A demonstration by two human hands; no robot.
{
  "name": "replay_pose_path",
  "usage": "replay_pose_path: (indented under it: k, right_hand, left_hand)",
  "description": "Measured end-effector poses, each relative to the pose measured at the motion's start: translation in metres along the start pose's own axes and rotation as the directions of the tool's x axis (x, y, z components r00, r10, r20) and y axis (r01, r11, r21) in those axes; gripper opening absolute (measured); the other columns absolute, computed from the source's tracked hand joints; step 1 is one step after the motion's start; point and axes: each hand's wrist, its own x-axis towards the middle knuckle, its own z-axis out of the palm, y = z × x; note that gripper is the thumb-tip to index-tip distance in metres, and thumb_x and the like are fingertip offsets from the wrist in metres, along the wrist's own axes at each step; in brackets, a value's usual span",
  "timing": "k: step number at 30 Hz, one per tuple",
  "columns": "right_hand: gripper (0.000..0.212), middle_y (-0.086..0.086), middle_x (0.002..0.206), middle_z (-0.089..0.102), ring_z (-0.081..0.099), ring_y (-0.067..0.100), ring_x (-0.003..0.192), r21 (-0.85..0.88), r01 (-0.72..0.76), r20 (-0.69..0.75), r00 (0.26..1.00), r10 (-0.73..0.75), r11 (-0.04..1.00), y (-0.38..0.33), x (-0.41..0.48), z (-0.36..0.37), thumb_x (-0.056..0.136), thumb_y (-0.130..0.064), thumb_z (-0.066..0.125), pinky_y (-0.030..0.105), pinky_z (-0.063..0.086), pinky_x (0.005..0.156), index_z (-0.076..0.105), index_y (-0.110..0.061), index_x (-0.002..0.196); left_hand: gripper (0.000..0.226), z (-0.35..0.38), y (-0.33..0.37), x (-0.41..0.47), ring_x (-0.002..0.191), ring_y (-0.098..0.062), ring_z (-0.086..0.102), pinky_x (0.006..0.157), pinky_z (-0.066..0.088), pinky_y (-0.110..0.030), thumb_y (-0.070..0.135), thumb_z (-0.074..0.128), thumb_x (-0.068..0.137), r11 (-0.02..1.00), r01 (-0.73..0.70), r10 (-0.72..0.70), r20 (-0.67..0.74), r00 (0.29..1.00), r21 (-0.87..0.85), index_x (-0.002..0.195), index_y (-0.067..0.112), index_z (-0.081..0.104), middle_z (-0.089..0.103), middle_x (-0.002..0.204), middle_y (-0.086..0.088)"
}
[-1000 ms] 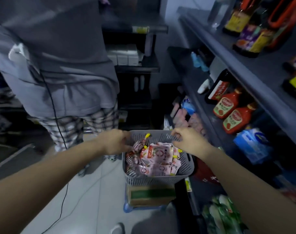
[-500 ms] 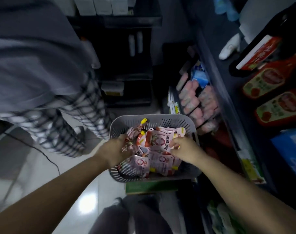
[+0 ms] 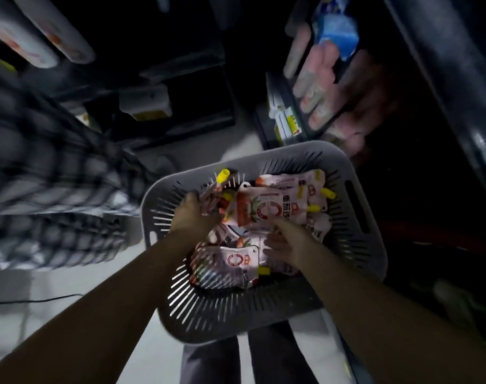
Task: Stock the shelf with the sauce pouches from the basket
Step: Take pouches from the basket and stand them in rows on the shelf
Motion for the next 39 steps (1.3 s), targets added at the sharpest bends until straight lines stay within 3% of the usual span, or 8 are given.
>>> replay_pose_path:
  k: [4,8,12,15,24,28,33,39]
  right_hand:
    - [0.034,0.007,0.055,0.058,0.060,0.019,0.052,0.333,-0.074,0.041,0.997,0.064,0.940,-0.002,0.023,0.014,0.086,-0.032,0.064,0.027,0.054,0.049,0.056,-0.004,0.069]
    - [0.041,0.011,0.067,0.054,0.054,0.022,0.069,0.448,-0.060,-0.022,0.997,0.078,0.892,-0.003,0.045,0.025,0.087,-0.038,0.061,0.039,0.048,0.078,0.054,-0.002,0.069]
    - [0.038,0.004,0.048,0.057,0.047,0.017,0.055,0.533,-0.070,0.009,0.997,0.077,0.843,0.002,0.053,0.031,0.081,-0.041,0.068,0.033,0.047,0.064,0.055,-0.006,0.071]
    - [0.039,0.013,0.089,0.069,0.064,0.025,0.080,0.670,-0.067,0.056,0.998,0.040,0.740,0.007,0.054,0.029,0.079,-0.031,0.072,0.039,0.059,0.074,0.060,-0.004,0.104]
    - [0.043,0.016,0.114,0.065,0.063,0.031,0.103,0.569,0.010,-0.001,1.000,-0.012,0.822,0.021,0.016,0.005,0.075,-0.013,0.075,0.049,0.051,0.092,0.060,-0.010,0.116]
    - [0.042,0.015,0.115,0.066,0.063,0.032,0.105,0.382,0.131,-0.064,0.991,-0.115,0.915,0.028,-0.020,-0.007,0.077,-0.005,0.072,0.050,0.050,0.094,0.060,-0.009,0.117]
    - [0.030,0.013,0.102,0.072,0.067,0.031,0.094,0.142,0.332,-0.055,0.943,-0.328,0.933,0.018,-0.073,-0.022,0.077,-0.010,0.072,0.039,0.056,0.078,0.066,-0.006,0.106]
    - [0.026,0.006,0.076,0.070,0.067,0.023,0.071,0.109,0.617,0.021,0.782,-0.623,0.779,-0.032,-0.151,-0.027,0.069,-0.017,0.077,0.035,0.054,0.070,0.063,-0.009,0.089]
  left_hand:
    - [0.061,0.015,-0.006,0.023,0.112,-0.033,0.057,0.093,0.047,-0.035,0.026,0.075,0.072,0.990,0.041,-0.048,-0.050,0.998,-0.134,0.125,0.007,0.049,0.060,0.122,-0.014]
    - [0.053,0.023,-0.010,0.031,0.108,-0.029,0.058,0.079,0.042,-0.027,0.020,0.073,0.076,0.991,0.044,-0.058,-0.116,0.991,-0.126,0.124,0.009,0.053,0.063,0.120,-0.010]
    - [0.034,0.022,-0.011,0.033,0.099,-0.029,0.062,0.072,0.038,-0.024,0.030,0.067,0.083,0.995,0.002,-0.019,-0.163,0.986,-0.102,0.110,0.009,0.063,0.069,0.108,-0.013]
    - [0.032,0.015,-0.012,0.029,0.095,-0.029,0.064,0.075,0.043,-0.028,0.035,0.066,0.083,0.988,-0.022,0.001,-0.136,0.991,-0.151,0.104,0.010,0.067,0.071,0.102,-0.014]
    - [0.046,-0.022,-0.015,-0.019,0.089,-0.018,0.071,0.087,0.054,-0.046,0.049,0.070,0.067,0.933,-0.100,0.120,0.037,0.992,-0.346,0.103,0.021,0.067,0.076,0.090,0.001]
    - [0.008,-0.043,0.009,-0.055,0.069,-0.006,0.071,0.064,0.057,-0.020,0.007,0.060,0.084,0.778,-0.030,0.171,0.166,0.971,-0.627,0.087,0.012,0.066,0.076,0.074,0.007]
    - [0.025,-0.072,0.048,-0.089,0.071,-0.014,0.073,0.057,0.056,-0.019,0.027,0.065,0.071,0.594,0.046,0.183,0.191,0.964,-0.803,0.090,0.012,0.069,0.077,0.085,-0.003]
    - [0.037,-0.116,0.103,-0.133,0.082,-0.022,0.073,0.069,0.059,-0.033,0.037,0.054,0.083,0.345,0.188,0.247,0.282,0.927,-0.920,0.107,0.012,0.066,0.074,0.100,-0.010]
